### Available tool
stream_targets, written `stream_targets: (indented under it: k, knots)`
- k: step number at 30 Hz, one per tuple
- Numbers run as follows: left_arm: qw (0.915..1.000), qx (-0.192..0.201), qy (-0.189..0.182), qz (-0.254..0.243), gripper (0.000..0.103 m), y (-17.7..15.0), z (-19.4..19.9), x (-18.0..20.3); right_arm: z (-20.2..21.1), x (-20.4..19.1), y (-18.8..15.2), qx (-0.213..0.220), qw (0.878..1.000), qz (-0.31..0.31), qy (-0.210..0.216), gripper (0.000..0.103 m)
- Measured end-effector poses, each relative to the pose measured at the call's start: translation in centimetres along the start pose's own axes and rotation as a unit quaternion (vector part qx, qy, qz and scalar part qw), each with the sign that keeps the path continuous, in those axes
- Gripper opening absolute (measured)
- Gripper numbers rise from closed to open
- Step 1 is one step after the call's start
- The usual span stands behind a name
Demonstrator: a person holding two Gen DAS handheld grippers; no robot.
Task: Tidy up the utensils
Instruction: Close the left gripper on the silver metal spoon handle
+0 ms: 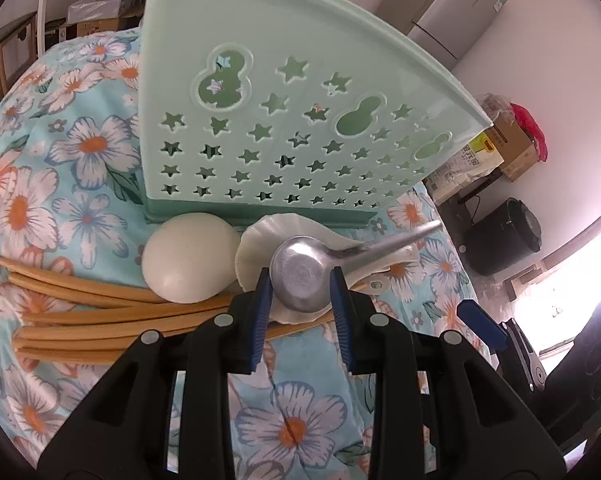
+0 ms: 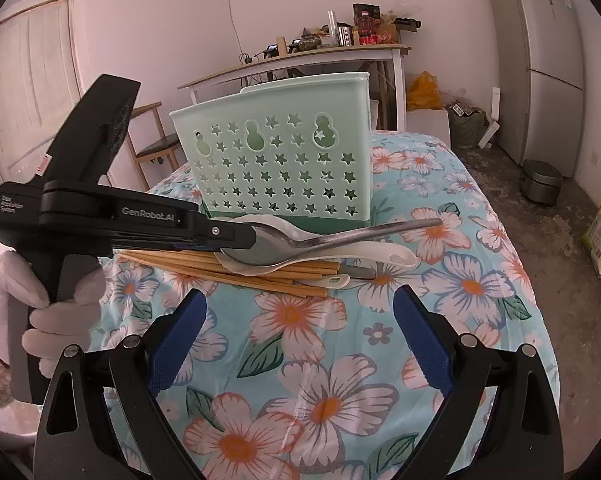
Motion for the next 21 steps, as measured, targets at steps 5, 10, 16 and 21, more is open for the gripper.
stream_targets:
  k: [5, 10, 16, 21]
  knots:
    - [0.9998, 0.012, 0.015, -0.005, 0.015, 0.0, -0.9, 0.2, 0.0, 0.1, 0.0, 0.001, 1.0, -0.001, 0.001, 0.092]
    - [0.9996, 0.028, 0.009, -0.004, 0.006, -0.3, -1.0, 0.1, 0.2, 0.3, 0.1, 0.005, 1.0, -0.01, 0.004, 0.091]
    - [0.9979, 0.064, -0.009, -0.002, 0.001, -1.1, 2.5, 0.5, 1.4, 0.9, -0.2, 0.01, 1.0, -0.019, -0.003, 0.086]
    - [0.9953, 0.096, -0.01, 0.001, 0.001, -2.7, 7.8, 0.0, 3.5, 1.1, -0.5, 0.032, 0.999, 0.012, -0.039, 0.085]
Point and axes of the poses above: each gripper's, at about its wrist camera, not at the fingertips, and z roughly against the way its jaws point, x to its right, y to its top, the point moved 1 cm from there along -z, roughly the way its jaws point, and after that the axes turned 11 degrees about -y, right-handed, at the moved point
